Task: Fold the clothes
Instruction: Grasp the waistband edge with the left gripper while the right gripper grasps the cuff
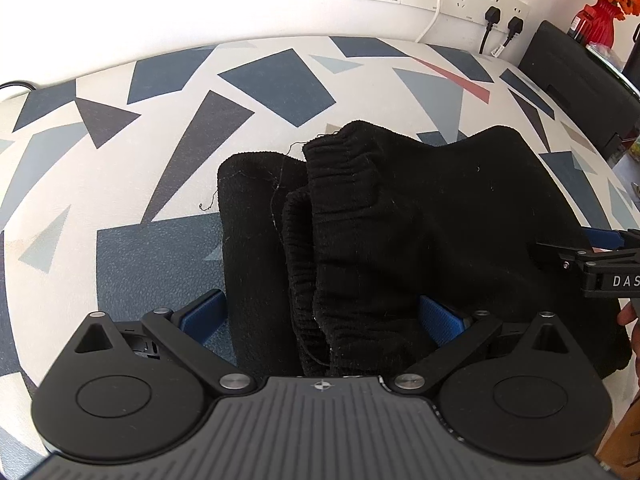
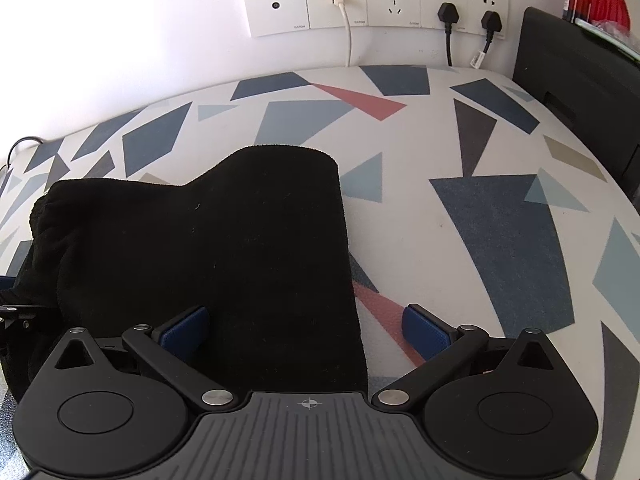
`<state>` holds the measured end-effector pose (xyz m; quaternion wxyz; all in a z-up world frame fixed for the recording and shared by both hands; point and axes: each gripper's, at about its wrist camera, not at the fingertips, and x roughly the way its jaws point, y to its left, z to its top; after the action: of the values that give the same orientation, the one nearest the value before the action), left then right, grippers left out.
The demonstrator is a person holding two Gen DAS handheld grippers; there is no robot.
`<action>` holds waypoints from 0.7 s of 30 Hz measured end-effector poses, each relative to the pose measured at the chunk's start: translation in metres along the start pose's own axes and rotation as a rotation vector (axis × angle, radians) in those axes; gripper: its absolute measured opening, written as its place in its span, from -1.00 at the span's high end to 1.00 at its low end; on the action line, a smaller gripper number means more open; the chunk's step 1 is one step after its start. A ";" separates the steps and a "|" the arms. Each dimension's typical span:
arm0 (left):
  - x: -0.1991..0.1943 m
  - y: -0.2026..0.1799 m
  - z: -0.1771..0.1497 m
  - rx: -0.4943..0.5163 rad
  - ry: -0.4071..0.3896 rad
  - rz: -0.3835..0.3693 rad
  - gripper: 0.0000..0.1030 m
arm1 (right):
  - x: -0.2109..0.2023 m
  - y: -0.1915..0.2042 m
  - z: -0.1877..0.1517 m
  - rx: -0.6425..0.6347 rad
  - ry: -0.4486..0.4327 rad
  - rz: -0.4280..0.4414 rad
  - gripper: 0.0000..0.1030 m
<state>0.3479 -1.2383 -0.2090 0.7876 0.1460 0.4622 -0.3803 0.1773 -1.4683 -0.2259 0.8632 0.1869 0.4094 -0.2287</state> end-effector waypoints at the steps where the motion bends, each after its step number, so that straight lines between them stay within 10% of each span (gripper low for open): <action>1: 0.000 0.000 0.000 0.001 0.000 0.001 -1.00 | 0.000 0.000 0.001 0.000 0.005 -0.001 -0.99; 15: 0.002 0.000 0.003 0.002 0.025 0.001 -0.96 | 0.001 0.005 -0.001 -0.035 0.008 0.010 -0.91; 21: -0.006 -0.006 0.001 -0.003 0.017 -0.045 -0.29 | -0.009 0.013 -0.005 -0.038 -0.015 0.068 -0.08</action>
<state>0.3425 -1.2405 -0.2027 0.7750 0.1376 0.4728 -0.3960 0.1768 -1.4528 -0.2201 0.8769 0.1824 0.4008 -0.1929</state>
